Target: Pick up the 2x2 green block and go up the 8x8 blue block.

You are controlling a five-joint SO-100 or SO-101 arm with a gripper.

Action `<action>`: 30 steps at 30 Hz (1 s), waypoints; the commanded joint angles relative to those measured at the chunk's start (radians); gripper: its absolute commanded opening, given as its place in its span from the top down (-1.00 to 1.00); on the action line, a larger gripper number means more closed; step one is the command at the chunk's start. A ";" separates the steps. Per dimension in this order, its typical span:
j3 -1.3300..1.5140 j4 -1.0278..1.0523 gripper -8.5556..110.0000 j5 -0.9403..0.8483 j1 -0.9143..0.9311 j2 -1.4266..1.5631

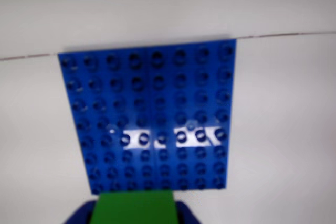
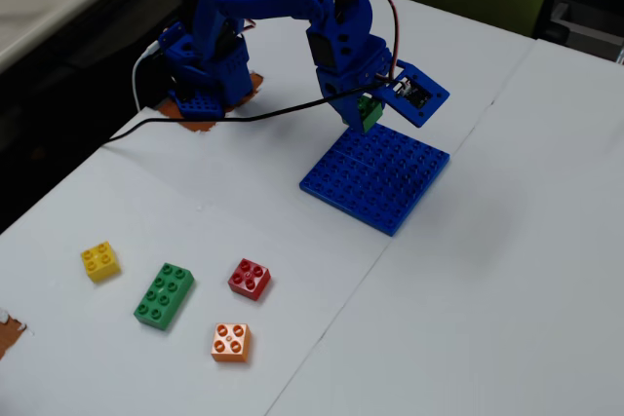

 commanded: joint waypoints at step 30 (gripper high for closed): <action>-0.040 0.011 0.83 -0.023 0.011 0.009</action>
